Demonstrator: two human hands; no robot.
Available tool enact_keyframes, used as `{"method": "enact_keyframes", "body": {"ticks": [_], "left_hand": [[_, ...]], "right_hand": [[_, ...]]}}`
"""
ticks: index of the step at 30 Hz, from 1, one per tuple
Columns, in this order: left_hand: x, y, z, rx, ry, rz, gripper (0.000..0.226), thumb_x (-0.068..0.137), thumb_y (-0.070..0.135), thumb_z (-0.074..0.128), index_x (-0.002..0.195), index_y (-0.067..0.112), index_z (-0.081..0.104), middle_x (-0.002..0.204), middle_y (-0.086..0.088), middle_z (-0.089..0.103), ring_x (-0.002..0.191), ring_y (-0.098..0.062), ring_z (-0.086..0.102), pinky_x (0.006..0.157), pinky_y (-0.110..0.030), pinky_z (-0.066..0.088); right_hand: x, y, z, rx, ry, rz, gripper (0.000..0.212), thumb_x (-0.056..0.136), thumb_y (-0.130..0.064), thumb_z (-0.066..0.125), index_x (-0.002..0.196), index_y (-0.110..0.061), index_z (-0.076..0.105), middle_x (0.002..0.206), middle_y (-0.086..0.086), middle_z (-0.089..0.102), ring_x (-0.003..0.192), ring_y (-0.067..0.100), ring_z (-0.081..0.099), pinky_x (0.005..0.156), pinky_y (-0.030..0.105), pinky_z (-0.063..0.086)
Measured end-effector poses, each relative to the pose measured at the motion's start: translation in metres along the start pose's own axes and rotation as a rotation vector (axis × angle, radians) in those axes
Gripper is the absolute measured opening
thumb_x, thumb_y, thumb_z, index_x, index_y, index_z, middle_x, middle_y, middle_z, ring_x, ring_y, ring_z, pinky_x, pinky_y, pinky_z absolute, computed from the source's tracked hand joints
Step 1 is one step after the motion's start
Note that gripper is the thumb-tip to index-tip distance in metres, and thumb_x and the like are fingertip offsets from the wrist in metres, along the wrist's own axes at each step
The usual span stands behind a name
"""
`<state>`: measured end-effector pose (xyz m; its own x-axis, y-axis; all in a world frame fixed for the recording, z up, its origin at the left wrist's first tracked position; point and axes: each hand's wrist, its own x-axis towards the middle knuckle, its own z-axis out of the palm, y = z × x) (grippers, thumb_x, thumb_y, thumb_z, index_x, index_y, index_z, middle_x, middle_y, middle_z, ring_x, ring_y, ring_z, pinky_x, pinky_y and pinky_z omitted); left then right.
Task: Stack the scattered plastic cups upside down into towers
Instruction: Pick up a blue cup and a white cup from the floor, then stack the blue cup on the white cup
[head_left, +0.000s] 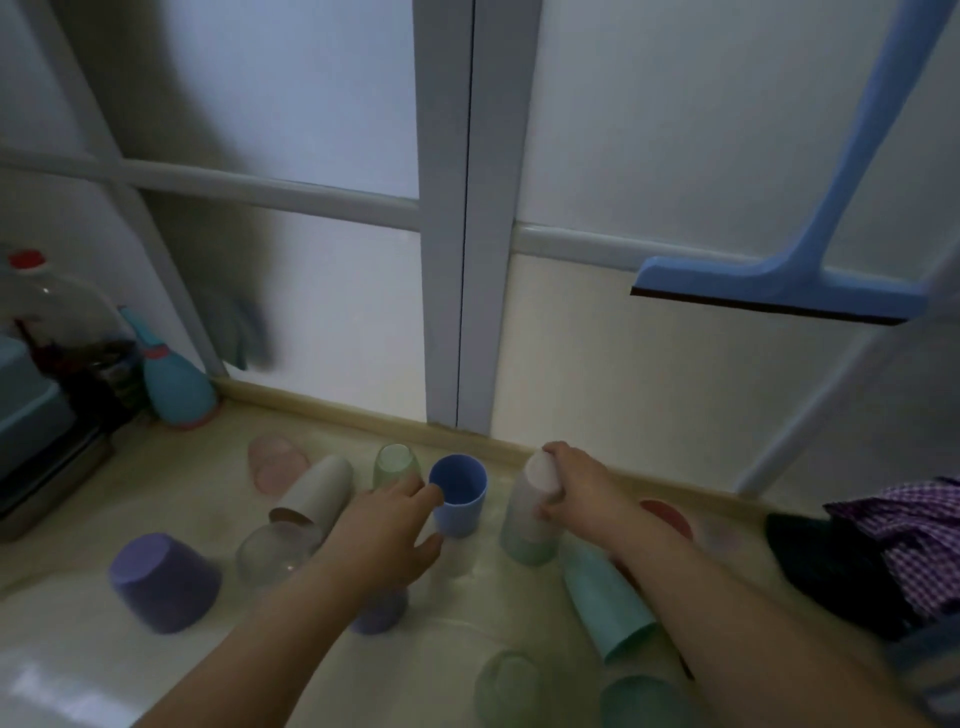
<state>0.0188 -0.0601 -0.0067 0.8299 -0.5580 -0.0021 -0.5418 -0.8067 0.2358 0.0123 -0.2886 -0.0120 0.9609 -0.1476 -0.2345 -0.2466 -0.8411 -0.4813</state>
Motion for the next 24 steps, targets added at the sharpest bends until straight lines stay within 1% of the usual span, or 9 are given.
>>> {"method": "enact_keyframes", "body": {"ticks": [2,4,9,11,13,17,21,24], "left_hand": [[0.003,0.0,0.003,0.009,-0.018,-0.009,0.042,0.086,0.04,0.049,0.125,0.025,0.042,0.125,0.001,0.052,0.105,-0.016,0.052,0.08,-0.024,0.039],[0.008,-0.001,0.007,0.012,-0.026,-0.01,0.042,0.086,0.04,0.049,0.124,0.025,0.043,0.125,0.001,0.053,0.105,-0.017,0.053,0.079,-0.025,0.04],[0.02,0.004,0.013,-0.012,-0.045,0.017,0.037,0.085,0.037,0.049,0.12,0.024,0.045,0.122,0.002,0.053,0.102,-0.018,0.055,0.079,-0.028,0.043],[0.027,0.004,0.014,-0.02,-0.053,0.025,0.035,0.085,0.036,0.05,0.117,0.023,0.047,0.121,0.001,0.053,0.102,-0.019,0.054,0.081,-0.03,0.046],[0.034,0.004,0.017,0.007,-0.064,0.042,0.032,0.085,0.035,0.049,0.113,0.021,0.048,0.12,-0.001,0.053,0.104,-0.021,0.052,0.084,-0.034,0.047],[0.051,0.005,0.025,0.096,-0.101,0.077,0.031,0.086,0.03,0.048,0.114,0.017,0.048,0.121,-0.005,0.053,0.11,-0.024,0.048,0.087,-0.034,0.041],[0.069,0.003,0.043,0.197,-0.215,0.087,0.033,0.088,0.021,0.045,0.119,0.012,0.045,0.126,-0.01,0.052,0.117,-0.028,0.045,0.096,-0.041,0.038],[0.078,-0.003,0.057,0.269,-0.288,0.067,0.03,0.087,0.011,0.045,0.117,0.012,0.047,0.124,-0.01,0.055,0.116,-0.029,0.047,0.1,-0.042,0.035]], "right_hand": [[0.002,0.006,0.008,0.031,-0.007,0.023,0.072,0.071,-0.021,0.073,0.133,-0.017,0.037,0.134,0.009,0.05,0.119,0.027,0.05,0.096,0.033,0.042],[0.002,0.012,0.013,0.074,-0.009,0.03,0.069,0.072,-0.02,0.072,0.133,-0.018,0.039,0.133,0.01,0.052,0.118,0.026,0.051,0.096,0.033,0.043],[0.002,0.017,0.01,0.081,-0.055,0.009,0.087,0.074,-0.023,0.071,0.145,-0.016,0.021,0.147,0.01,0.038,0.132,0.025,0.04,0.106,0.03,0.033],[0.0,0.017,0.006,0.08,-0.05,-0.005,0.09,0.073,-0.024,0.072,0.145,-0.016,0.019,0.148,0.009,0.035,0.134,0.024,0.037,0.11,0.031,0.031],[-0.004,0.019,0.0,0.066,-0.023,-0.02,0.091,0.073,-0.025,0.072,0.146,-0.018,0.018,0.148,0.008,0.034,0.136,0.023,0.034,0.113,0.034,0.028],[-0.014,0.025,-0.007,0.044,0.033,-0.034,0.091,0.074,-0.031,0.073,0.146,-0.023,0.017,0.147,0.004,0.034,0.136,0.019,0.033,0.113,0.035,0.028],[-0.021,0.027,-0.008,0.054,0.068,-0.019,0.09,0.074,-0.036,0.072,0.145,-0.025,0.018,0.147,0.0,0.034,0.136,0.017,0.032,0.112,0.033,0.028],[-0.025,0.028,-0.008,0.079,0.095,-0.011,0.088,0.074,-0.037,0.071,0.144,-0.027,0.019,0.146,-0.002,0.036,0.135,0.015,0.033,0.11,0.03,0.028]]}}
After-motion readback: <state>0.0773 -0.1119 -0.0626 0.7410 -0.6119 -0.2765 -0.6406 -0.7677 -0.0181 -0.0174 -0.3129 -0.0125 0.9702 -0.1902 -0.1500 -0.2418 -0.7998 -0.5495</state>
